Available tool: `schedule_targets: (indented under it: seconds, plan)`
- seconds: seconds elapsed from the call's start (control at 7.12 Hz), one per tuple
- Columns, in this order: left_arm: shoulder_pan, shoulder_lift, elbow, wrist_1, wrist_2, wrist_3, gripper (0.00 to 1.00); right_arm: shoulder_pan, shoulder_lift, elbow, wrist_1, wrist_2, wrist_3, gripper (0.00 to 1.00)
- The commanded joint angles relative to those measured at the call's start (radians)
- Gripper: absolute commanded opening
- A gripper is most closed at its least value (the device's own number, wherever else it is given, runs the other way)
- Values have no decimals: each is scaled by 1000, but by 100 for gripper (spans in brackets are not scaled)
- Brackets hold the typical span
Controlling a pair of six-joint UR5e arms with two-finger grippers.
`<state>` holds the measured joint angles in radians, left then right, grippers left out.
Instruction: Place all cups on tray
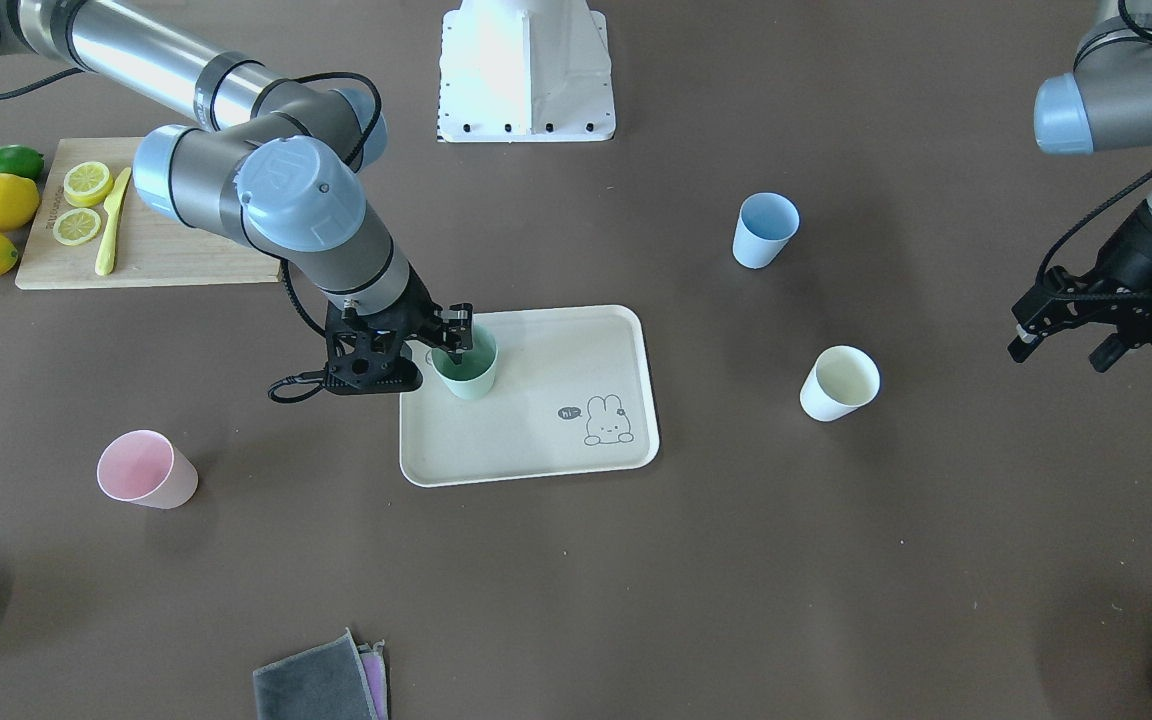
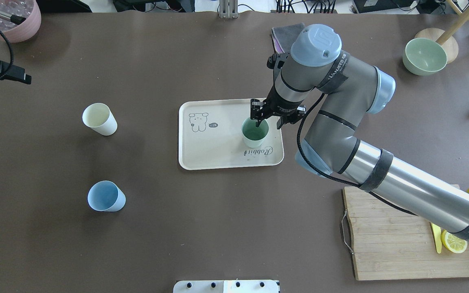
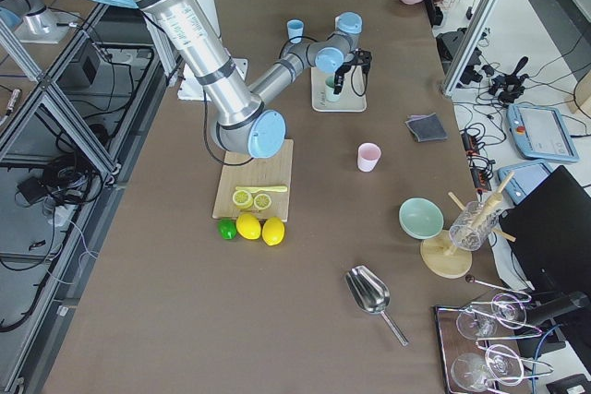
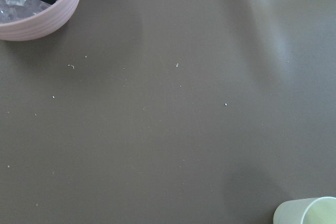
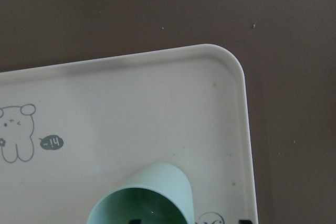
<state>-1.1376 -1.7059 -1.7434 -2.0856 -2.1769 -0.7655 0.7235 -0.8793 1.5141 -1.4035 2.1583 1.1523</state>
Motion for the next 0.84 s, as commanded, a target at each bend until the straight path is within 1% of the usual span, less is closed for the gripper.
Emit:
schedule_targets:
  seconds: [0.0,0.14,0.28,0.42,0.56,0.7]
  plan:
    - [97,6,-88,6,2,-140,98,81,-3,52,-72,53,-17,100]
    - [154,37,-140,7,3,-179,98,129,-10,63,-95,78,-31,100]
    - [215,76,-190,7,9,-204,98,183,-29,61,-97,106,-89,100]
    - [284,106,-232,7,11,-245,98,244,-62,60,-104,141,-179,100]
    - [350,135,-278,7,20,-286,98,301,-73,61,-156,164,-278,100]
    - [424,137,-286,7,79,-334,98,341,-75,60,-196,172,-358,100]
